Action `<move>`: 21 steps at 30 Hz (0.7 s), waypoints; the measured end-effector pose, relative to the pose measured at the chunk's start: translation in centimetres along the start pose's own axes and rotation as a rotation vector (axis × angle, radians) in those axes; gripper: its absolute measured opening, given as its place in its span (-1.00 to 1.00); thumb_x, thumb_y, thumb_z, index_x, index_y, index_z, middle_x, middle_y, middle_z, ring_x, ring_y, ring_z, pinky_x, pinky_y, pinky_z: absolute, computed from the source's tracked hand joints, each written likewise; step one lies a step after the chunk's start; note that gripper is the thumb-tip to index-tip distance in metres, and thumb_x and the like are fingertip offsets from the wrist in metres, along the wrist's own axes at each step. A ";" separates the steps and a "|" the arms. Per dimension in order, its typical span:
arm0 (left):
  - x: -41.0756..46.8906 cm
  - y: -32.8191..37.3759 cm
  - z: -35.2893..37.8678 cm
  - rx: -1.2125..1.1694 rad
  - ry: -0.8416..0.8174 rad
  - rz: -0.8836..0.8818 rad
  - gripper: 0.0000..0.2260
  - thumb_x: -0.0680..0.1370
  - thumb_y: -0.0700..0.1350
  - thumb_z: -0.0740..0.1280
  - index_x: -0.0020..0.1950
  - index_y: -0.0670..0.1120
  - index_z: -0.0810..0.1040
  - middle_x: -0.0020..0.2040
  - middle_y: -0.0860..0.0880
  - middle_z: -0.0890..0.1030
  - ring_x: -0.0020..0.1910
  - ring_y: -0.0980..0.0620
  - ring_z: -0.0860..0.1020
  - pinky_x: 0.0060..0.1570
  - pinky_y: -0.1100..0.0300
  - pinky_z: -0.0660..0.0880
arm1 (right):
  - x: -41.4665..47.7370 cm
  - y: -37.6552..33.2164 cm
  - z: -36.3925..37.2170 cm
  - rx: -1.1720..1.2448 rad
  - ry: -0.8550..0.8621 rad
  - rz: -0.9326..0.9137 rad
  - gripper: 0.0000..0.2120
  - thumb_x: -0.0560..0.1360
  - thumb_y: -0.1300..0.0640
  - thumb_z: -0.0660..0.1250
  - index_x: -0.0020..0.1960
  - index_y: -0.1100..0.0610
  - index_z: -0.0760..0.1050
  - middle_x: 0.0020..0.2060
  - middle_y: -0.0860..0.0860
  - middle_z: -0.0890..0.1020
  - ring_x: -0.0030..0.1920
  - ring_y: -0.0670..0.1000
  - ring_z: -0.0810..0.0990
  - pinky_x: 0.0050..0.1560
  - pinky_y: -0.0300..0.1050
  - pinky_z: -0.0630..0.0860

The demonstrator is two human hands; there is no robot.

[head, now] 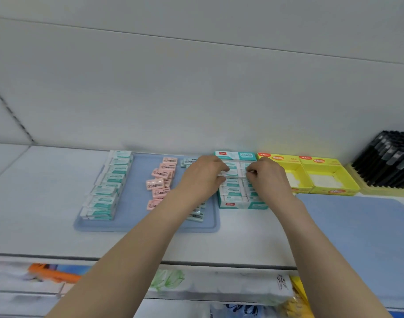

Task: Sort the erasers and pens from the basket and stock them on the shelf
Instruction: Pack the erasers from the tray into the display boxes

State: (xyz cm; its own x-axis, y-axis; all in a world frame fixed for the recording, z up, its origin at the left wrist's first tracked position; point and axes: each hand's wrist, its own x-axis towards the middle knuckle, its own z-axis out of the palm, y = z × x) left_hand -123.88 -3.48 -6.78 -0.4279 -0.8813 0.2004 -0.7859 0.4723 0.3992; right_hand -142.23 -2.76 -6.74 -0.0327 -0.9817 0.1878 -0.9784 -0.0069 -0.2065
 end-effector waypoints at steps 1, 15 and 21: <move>-1.1 -0.3 -0.5 -0.023 0.039 -0.001 -0.72 0.58 -0.09 0.30 0.29 -0.03 0.55 0.28 0.00 0.52 0.26 -0.04 0.43 0.21 0.12 0.35 | -0.2 -0.5 0.1 0.025 0.029 0.007 -0.75 0.55 0.17 0.29 0.19 0.13 0.61 0.09 0.14 0.56 0.07 0.18 0.55 -0.01 -0.07 0.40; -17.2 -12.5 -8.0 0.016 0.356 -0.439 -0.65 0.41 -0.04 0.50 0.16 -0.04 0.56 0.10 -0.06 0.53 0.06 -0.10 0.50 0.06 0.14 0.36 | -1.9 -18.0 3.3 0.436 -0.040 -0.407 -0.69 0.55 0.14 0.32 0.28 0.06 0.56 0.04 0.02 0.58 -0.05 0.01 0.57 0.05 -0.14 0.44; -18.6 -13.4 -8.1 -0.010 0.328 -0.415 -0.75 0.39 -0.03 0.52 0.03 -0.03 0.63 -0.02 -0.01 0.55 -0.02 -0.05 0.50 -0.02 0.17 0.41 | -2.6 -23.0 4.6 0.315 -0.202 -0.580 -0.72 0.58 0.01 0.27 0.16 0.15 0.60 -0.01 0.09 0.60 0.02 0.10 0.56 0.03 -0.02 0.46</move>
State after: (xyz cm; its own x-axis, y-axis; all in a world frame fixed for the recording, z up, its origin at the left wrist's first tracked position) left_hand -101.77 6.43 -8.67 0.0821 -0.9526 0.2928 -0.8544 0.0839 0.5127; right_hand -118.72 -0.97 -6.92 0.5464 -0.8189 0.1758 -0.7197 -0.5664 -0.4016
